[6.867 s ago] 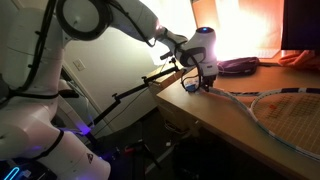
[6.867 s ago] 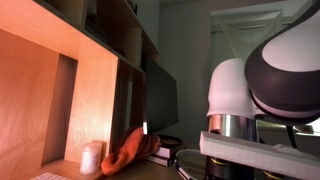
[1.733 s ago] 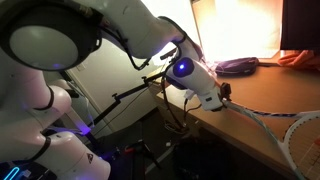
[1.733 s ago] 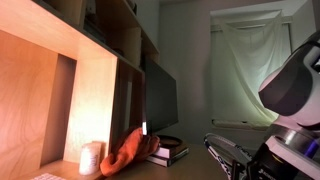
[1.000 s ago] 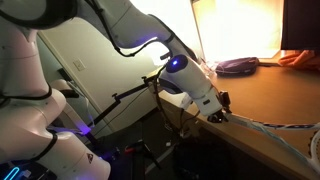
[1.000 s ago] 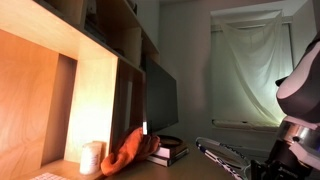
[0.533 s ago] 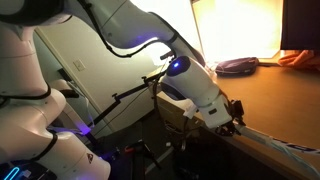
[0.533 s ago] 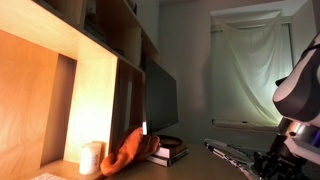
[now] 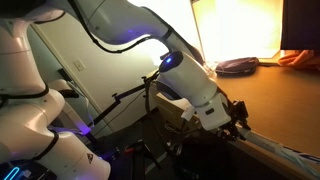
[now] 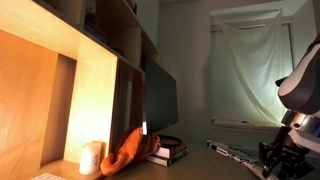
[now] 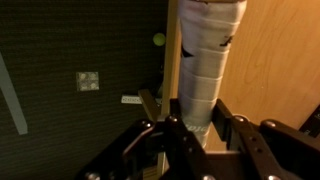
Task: Move the racket to the right side of the desk
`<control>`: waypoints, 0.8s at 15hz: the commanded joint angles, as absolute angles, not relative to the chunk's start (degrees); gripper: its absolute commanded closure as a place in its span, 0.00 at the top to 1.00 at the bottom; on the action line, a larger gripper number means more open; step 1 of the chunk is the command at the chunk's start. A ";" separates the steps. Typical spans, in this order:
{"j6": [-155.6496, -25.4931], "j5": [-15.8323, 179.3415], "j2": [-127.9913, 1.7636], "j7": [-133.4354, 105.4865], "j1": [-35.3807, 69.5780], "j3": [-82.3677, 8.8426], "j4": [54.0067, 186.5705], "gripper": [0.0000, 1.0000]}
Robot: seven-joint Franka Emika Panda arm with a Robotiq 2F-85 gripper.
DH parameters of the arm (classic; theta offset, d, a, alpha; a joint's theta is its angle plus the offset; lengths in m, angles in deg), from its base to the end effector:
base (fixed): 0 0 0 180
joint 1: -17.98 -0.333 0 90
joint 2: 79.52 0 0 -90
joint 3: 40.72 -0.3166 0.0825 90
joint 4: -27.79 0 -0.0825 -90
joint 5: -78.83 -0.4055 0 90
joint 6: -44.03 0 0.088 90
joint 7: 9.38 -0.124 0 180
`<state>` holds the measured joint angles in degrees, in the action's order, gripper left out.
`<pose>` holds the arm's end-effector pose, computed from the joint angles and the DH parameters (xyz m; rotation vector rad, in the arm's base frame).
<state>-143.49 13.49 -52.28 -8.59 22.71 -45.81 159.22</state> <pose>0.5234 -0.0880 0.1381 -2.4415 1.6025 -0.5985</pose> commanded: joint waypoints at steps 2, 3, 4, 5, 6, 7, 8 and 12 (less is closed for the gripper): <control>-143.47 17.39 -59.37 -13.33 18.42 -40.48 165.34 0.11; -143.99 18.43 -59.95 -13.78 17.79 -39.70 165.76 0.11; -143.63 16.74 -60.48 -12.65 14.51 -36.60 165.72 0.11; -143.61 17.61 -60.97 -13.36 12.78 -34.99 165.85 0.11; -143.94 18.02 -61.26 -13.49 10.38 -32.80 165.70 0.11; -144.09 18.43 -61.40 -13.84 7.70 -30.37 165.49 0.11; -143.80 18.92 -61.35 -13.93 5.29 -28.05 165.01 0.11; -142.42 20.99 -60.40 -16.08 -5.39 -18.17 162.65 0.11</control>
